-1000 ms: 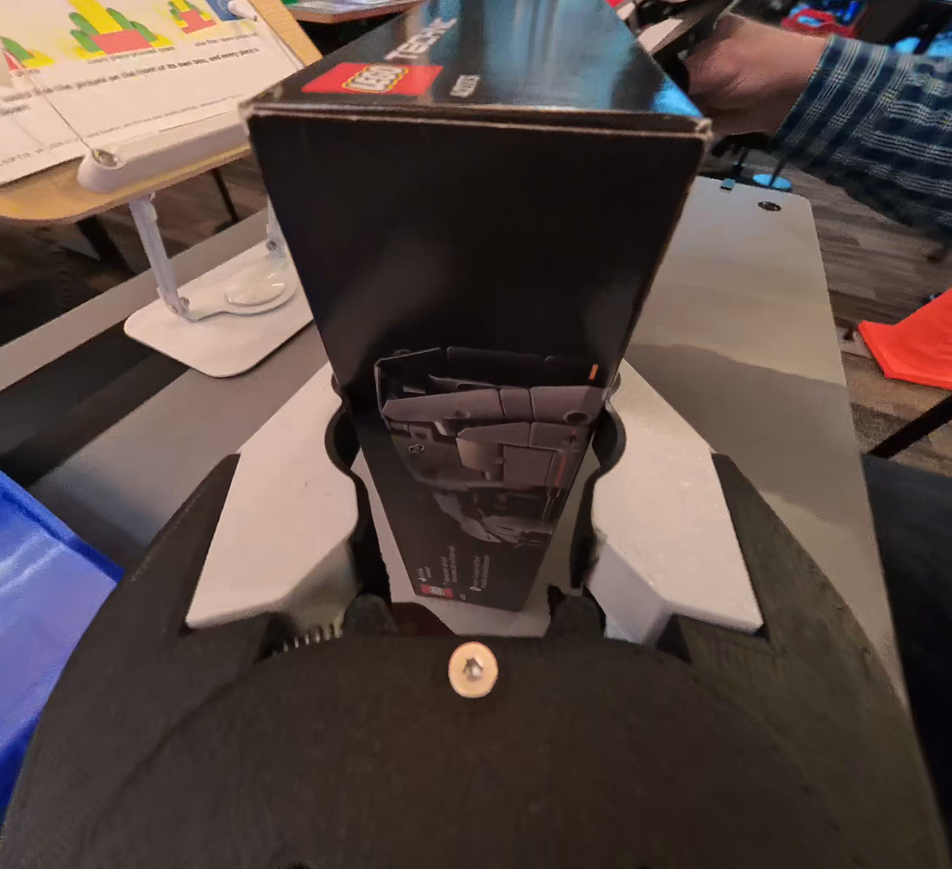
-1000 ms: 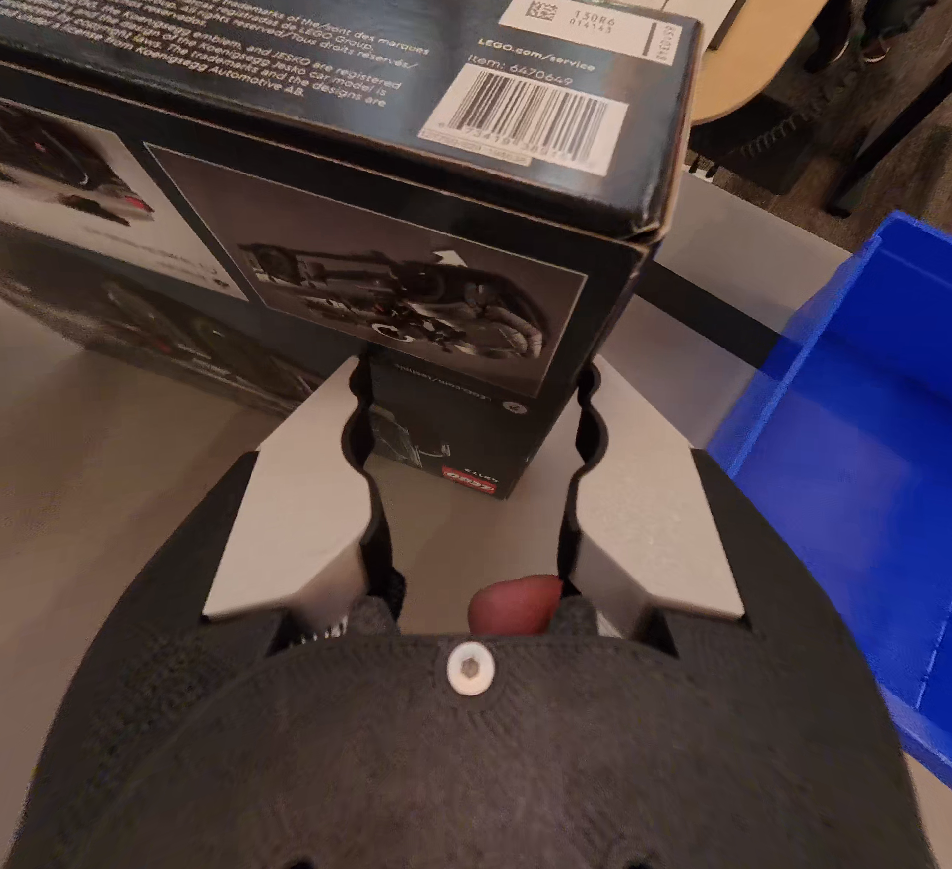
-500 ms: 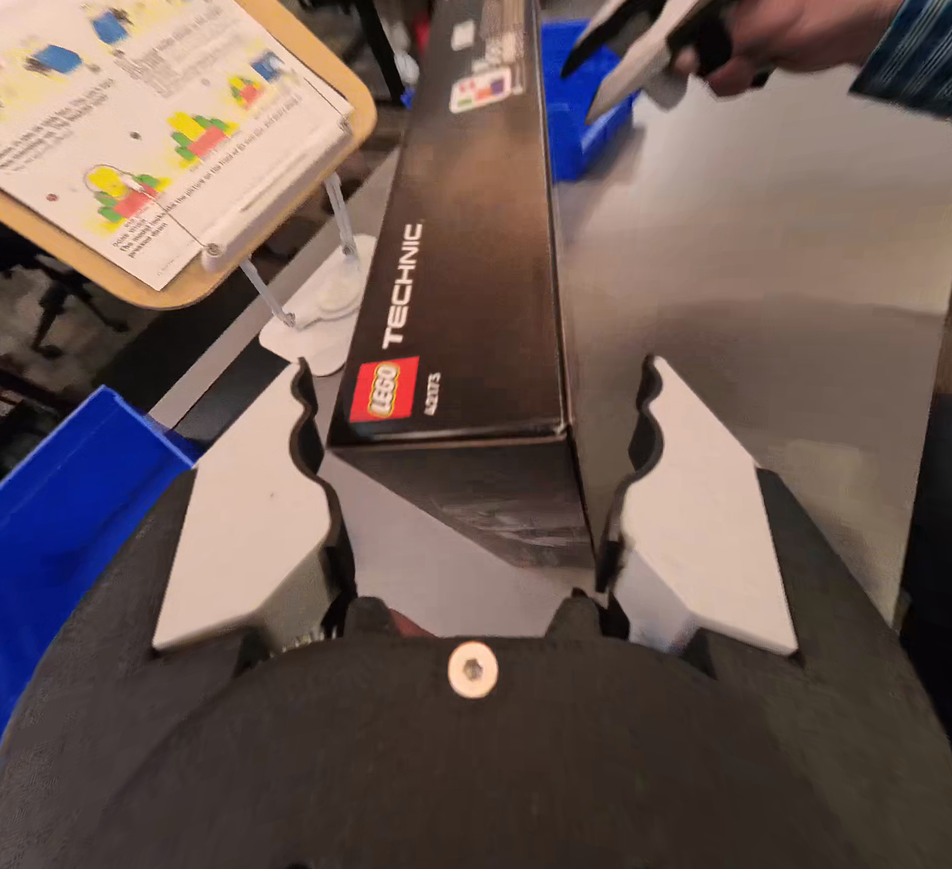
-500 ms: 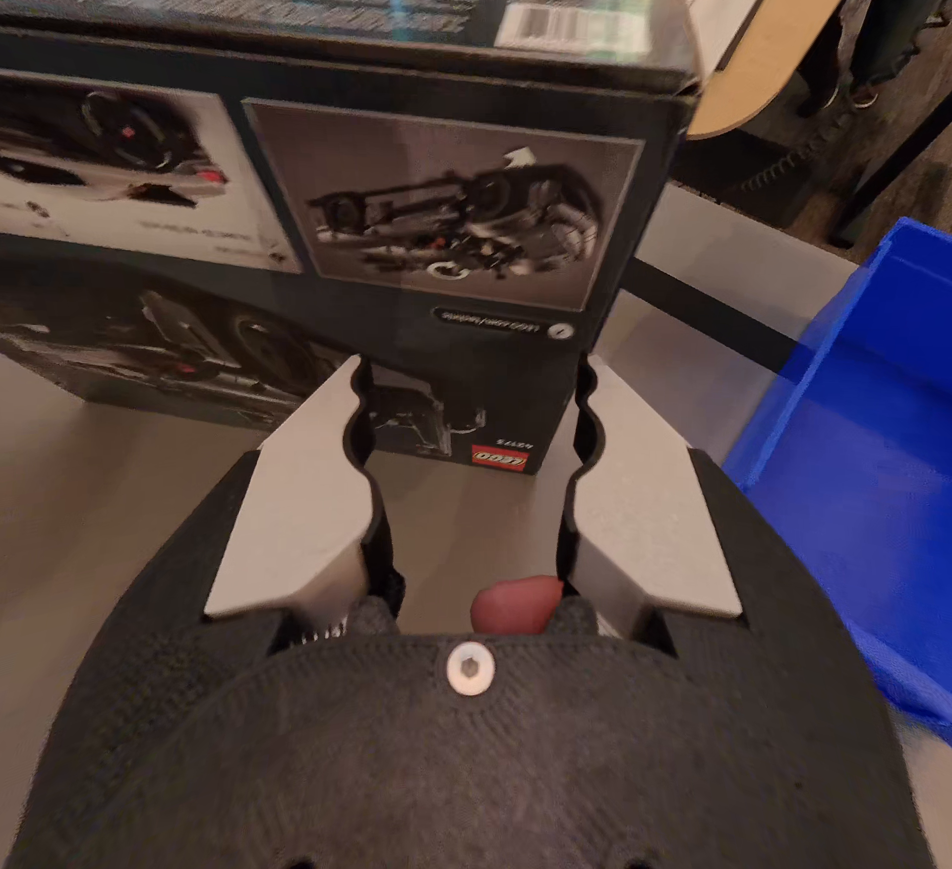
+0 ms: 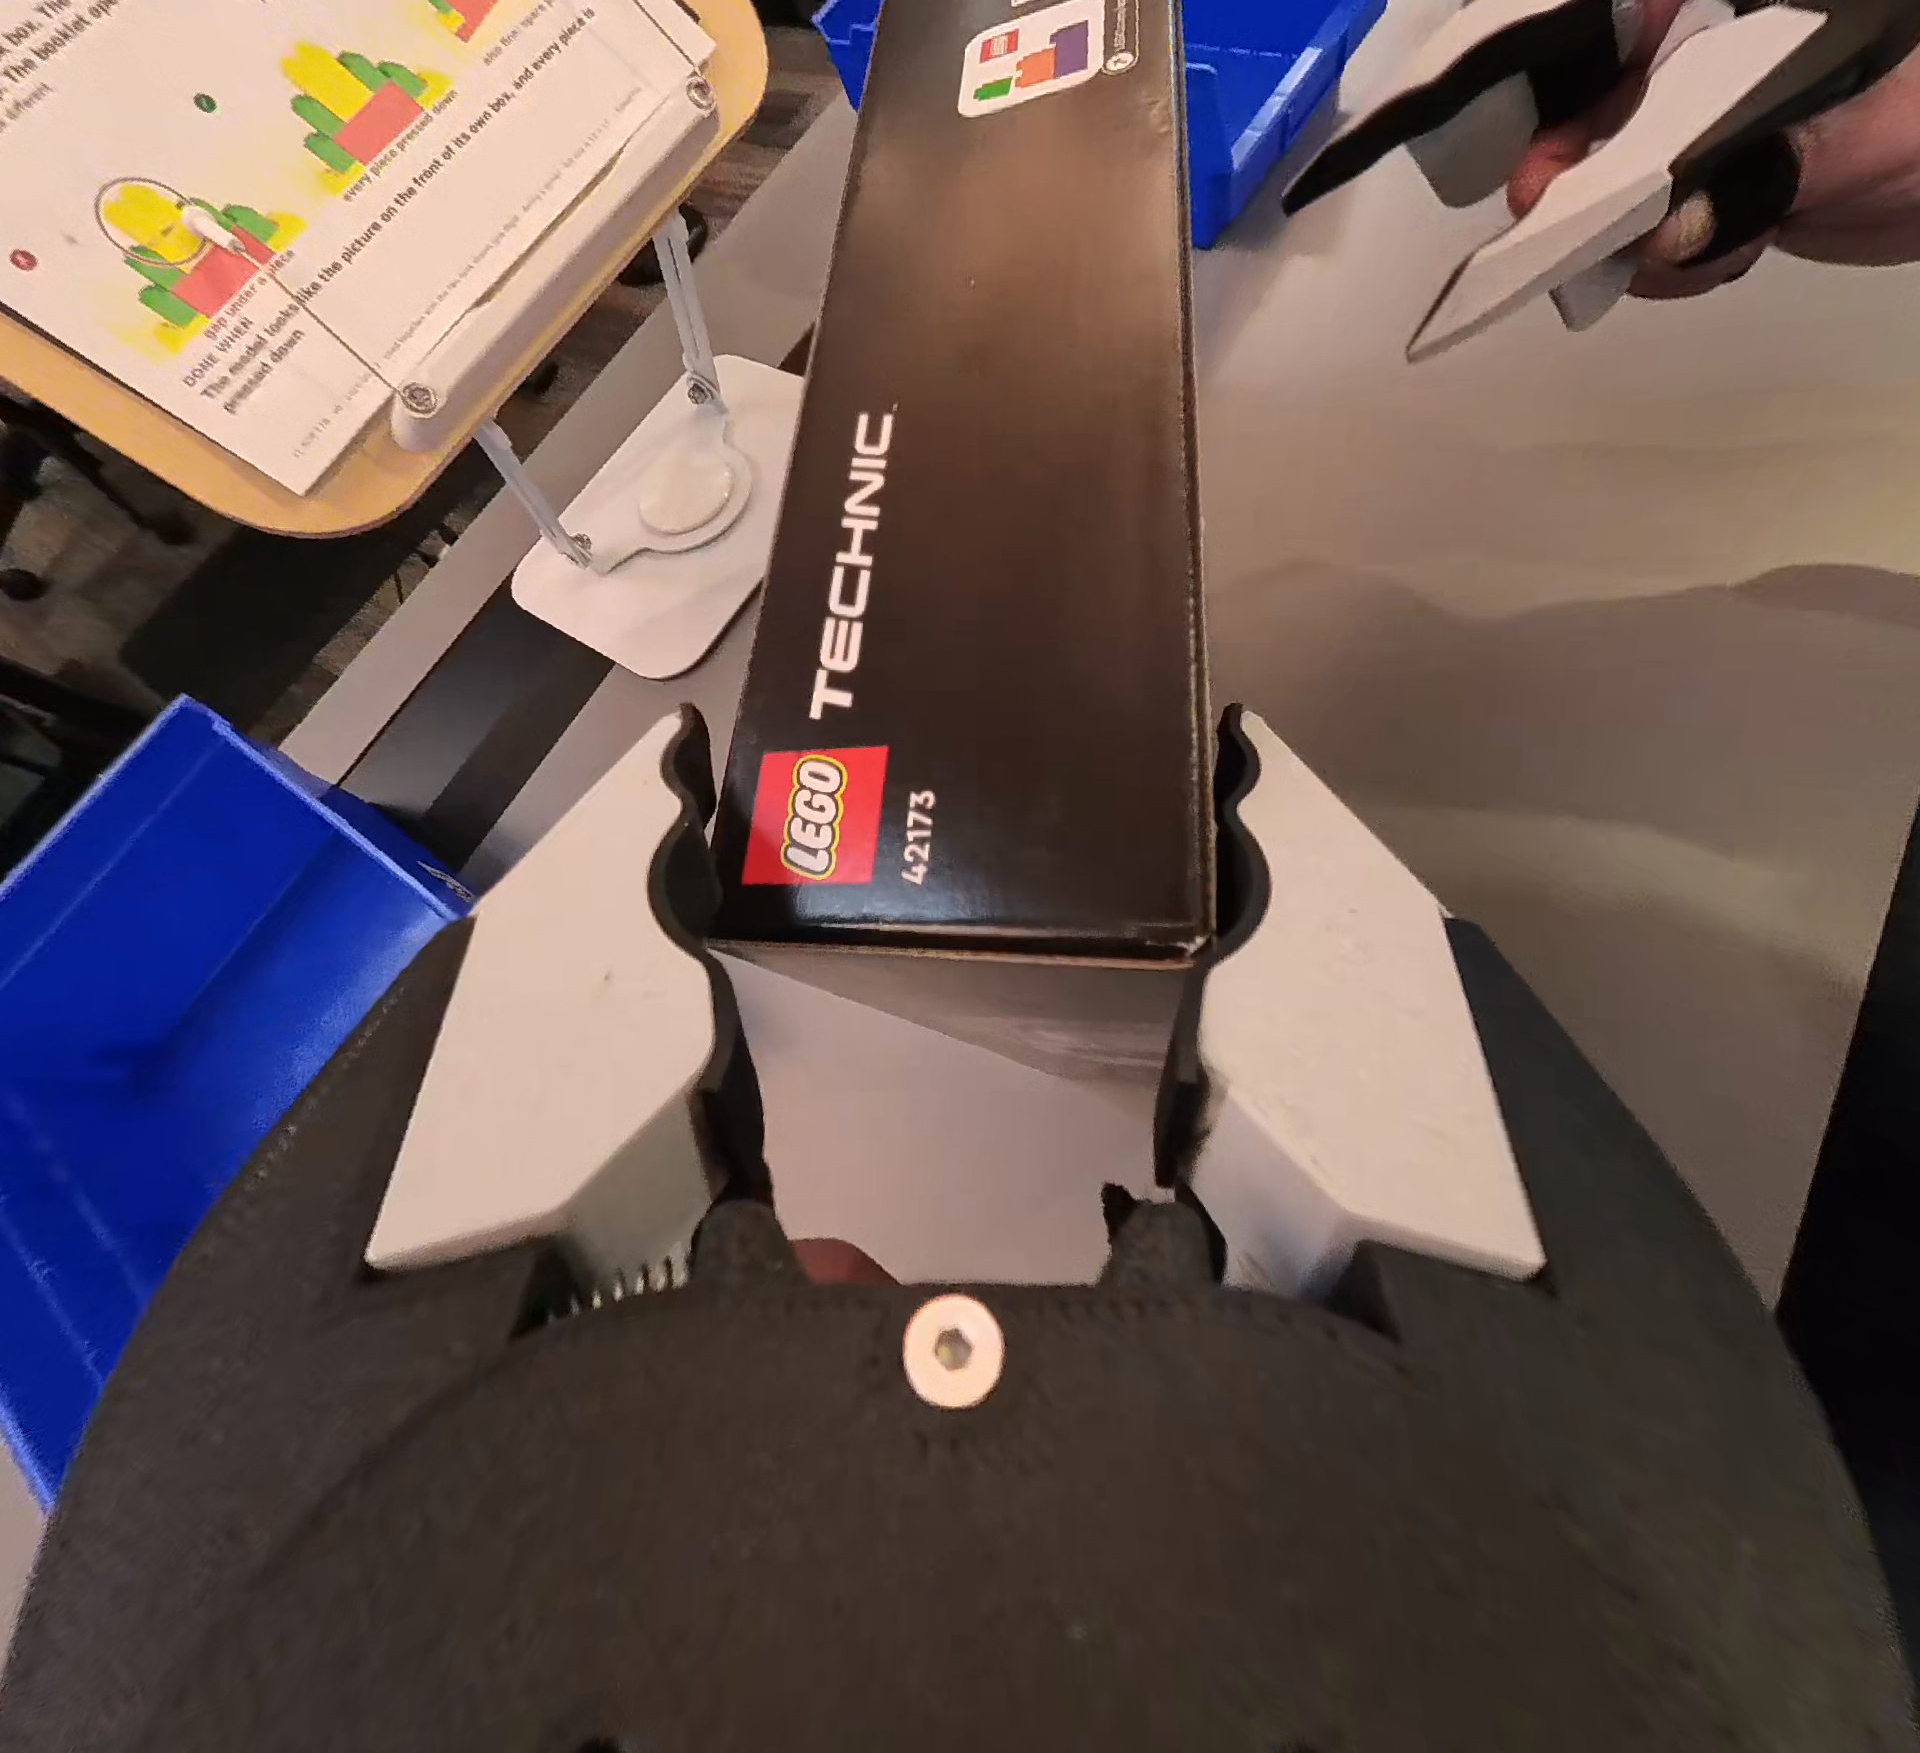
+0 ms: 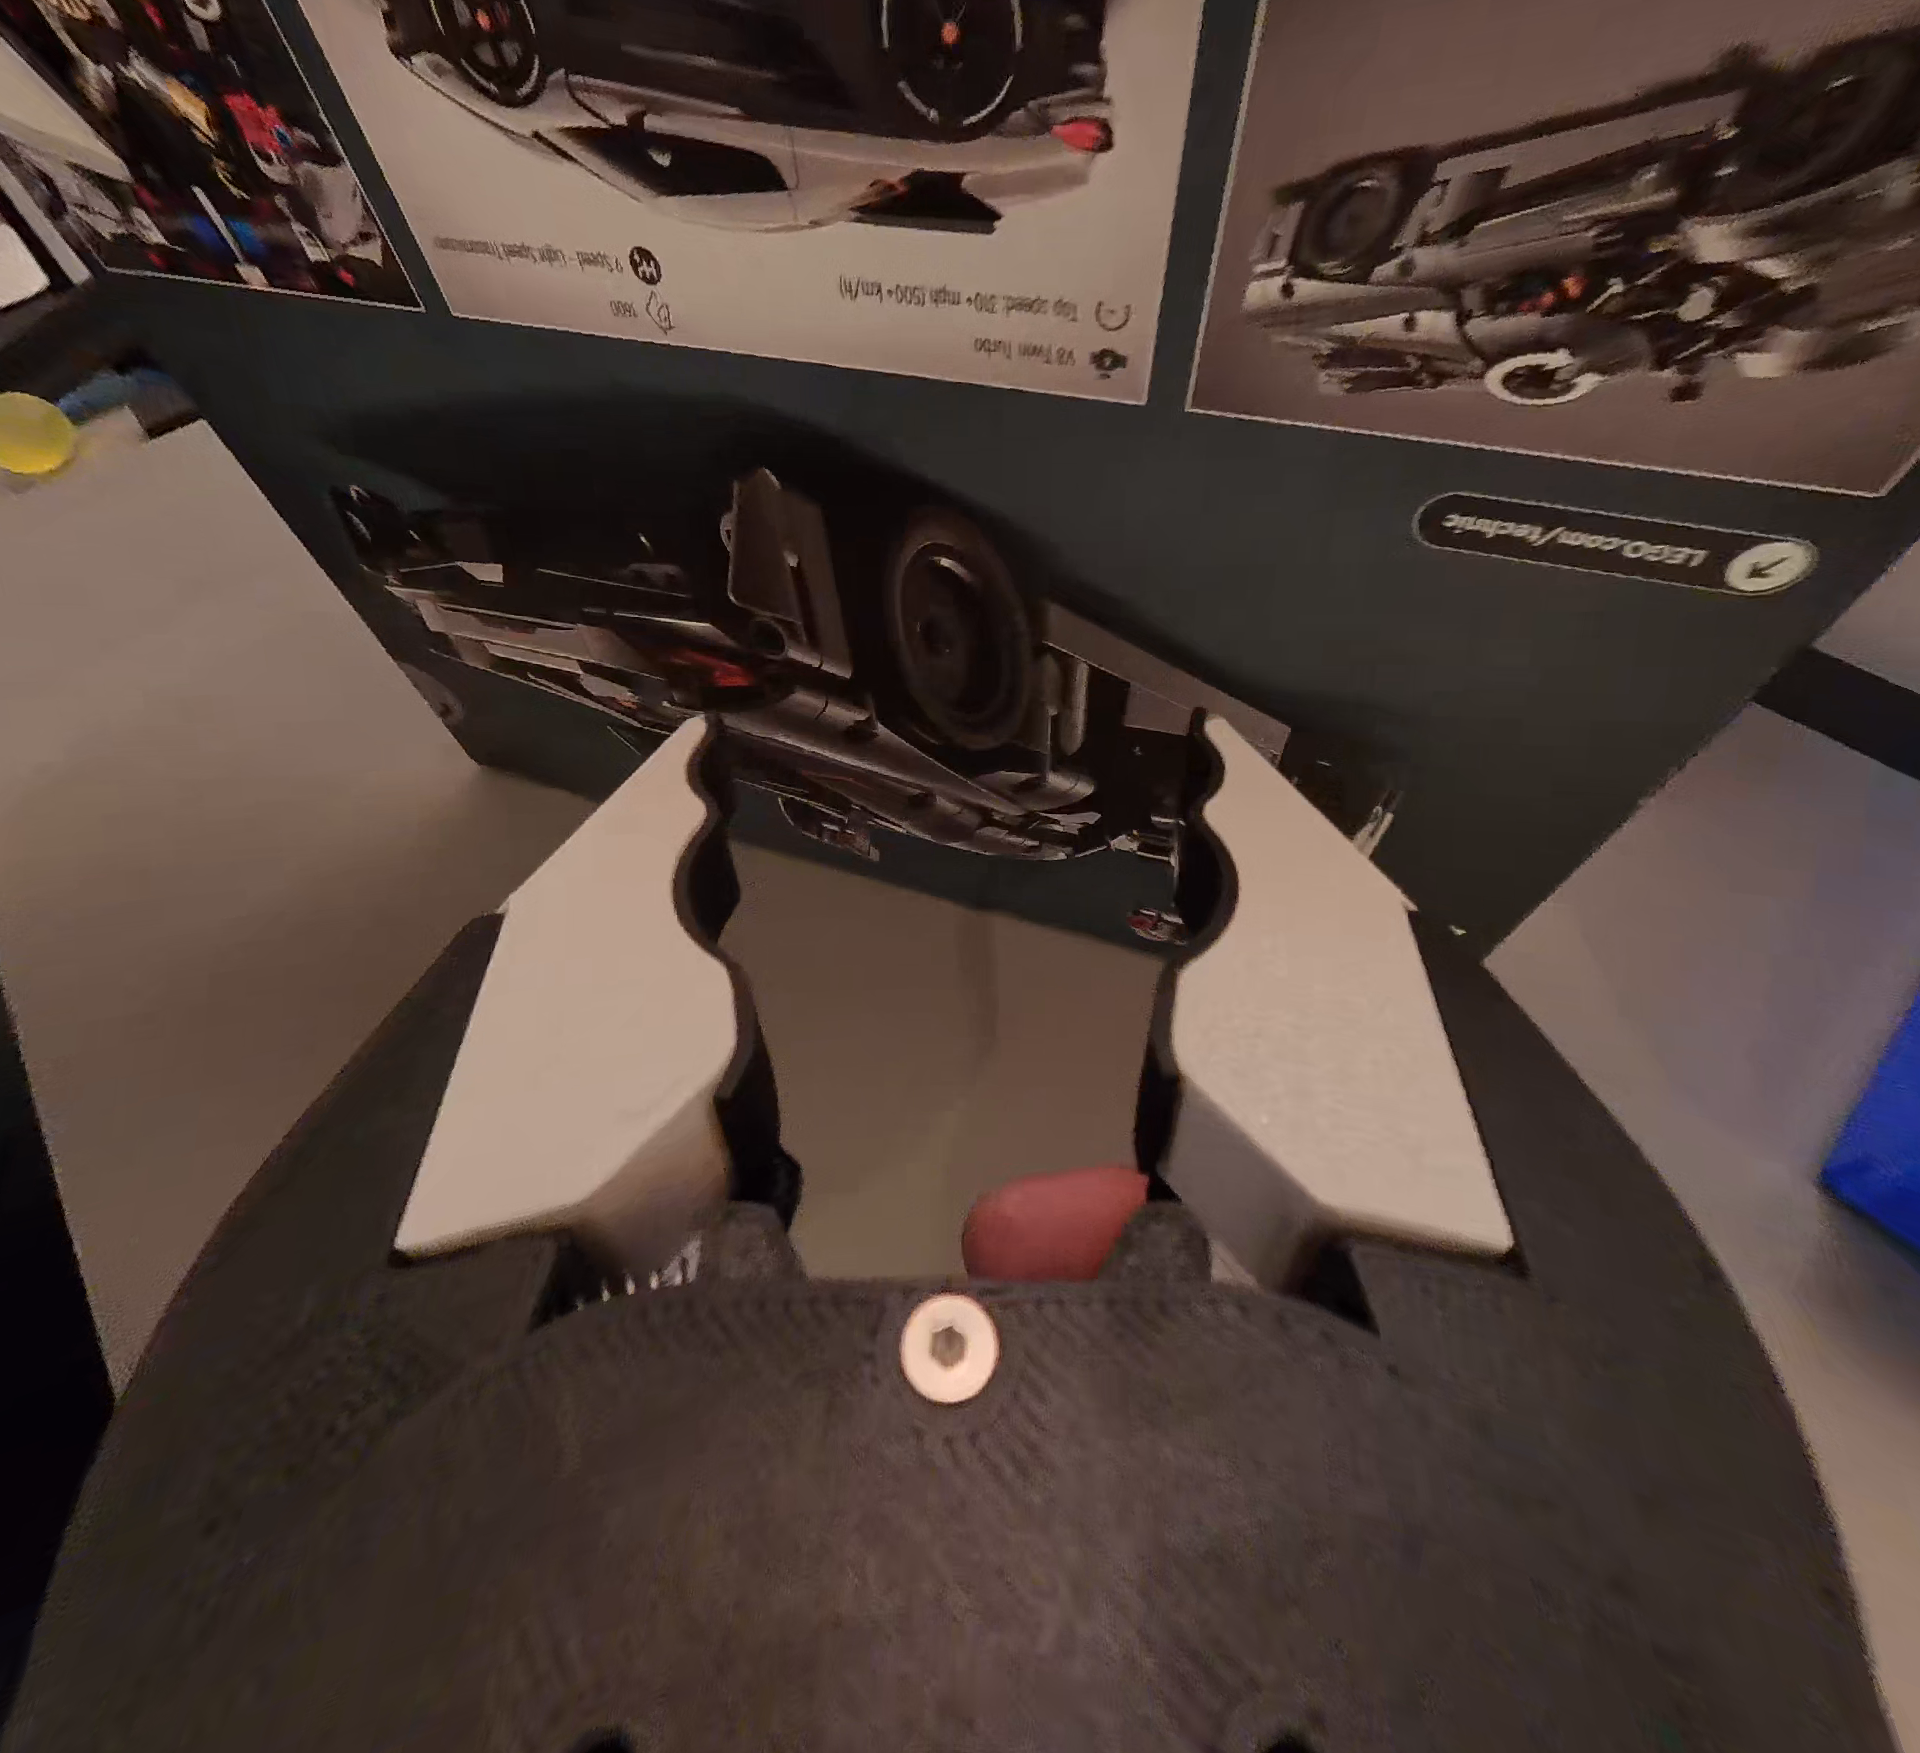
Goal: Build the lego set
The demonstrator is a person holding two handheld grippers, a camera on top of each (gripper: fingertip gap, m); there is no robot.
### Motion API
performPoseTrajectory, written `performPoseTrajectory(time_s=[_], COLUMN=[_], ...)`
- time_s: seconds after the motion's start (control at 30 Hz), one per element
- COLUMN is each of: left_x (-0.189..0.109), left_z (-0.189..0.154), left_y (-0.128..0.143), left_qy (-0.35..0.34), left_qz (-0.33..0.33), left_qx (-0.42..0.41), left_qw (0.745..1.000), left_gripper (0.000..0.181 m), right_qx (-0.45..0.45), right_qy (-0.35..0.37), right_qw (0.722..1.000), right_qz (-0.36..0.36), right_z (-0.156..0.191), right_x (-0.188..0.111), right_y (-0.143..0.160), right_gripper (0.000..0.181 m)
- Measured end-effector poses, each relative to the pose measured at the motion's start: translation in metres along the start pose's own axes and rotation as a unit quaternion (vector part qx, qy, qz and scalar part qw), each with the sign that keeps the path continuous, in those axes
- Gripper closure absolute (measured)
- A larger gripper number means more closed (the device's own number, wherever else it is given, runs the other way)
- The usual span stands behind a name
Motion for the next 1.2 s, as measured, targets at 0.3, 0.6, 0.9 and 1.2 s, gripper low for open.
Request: performPoseTrajectory(time_s=[0.3,0.6,0.9,1.2], left_x=[0.004,0.006,0.013,0.031], left_z=[0.021,0.033,0.059,0.084], left_y=[0.007,0.012,0.026,0.068], left_qy=[0.027,0.039,0.051,0.084], left_qz=[-0.01,-0.049,-0.098,-0.144], left_qx=[-0.031,-0.053,-0.124,-0.287], left_qw=[0.999,0.997,0.986,0.943], left_gripper=[0.087,0.087,0.086,0.089], right_qx=[0.019,0.117,0.08,0.08], right_qy=[0.107,-0.121,-0.107,-0.097], right_qw=[0.989,0.985,0.991,0.986], right_qz=[-0.104,-0.035,0.013,0.109], right_z=[-0.046,-0.118,-0.125,-0.13], right_x=[0.007,0.052,0.073,0.12], right_y=[-0.016,-0.05,-0.06,-0.072], right_gripper=[0.07,0.077,0.087,0.08])
Point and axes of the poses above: each gripper's, where its closed fingertips meet, x out along the fingers, y out of its underside, z = x × y across the jaws, the point moved 6 cm from there along -x, back along the fingers, and after that the axes turned 12 degrees about x, right-handed, at the moved point
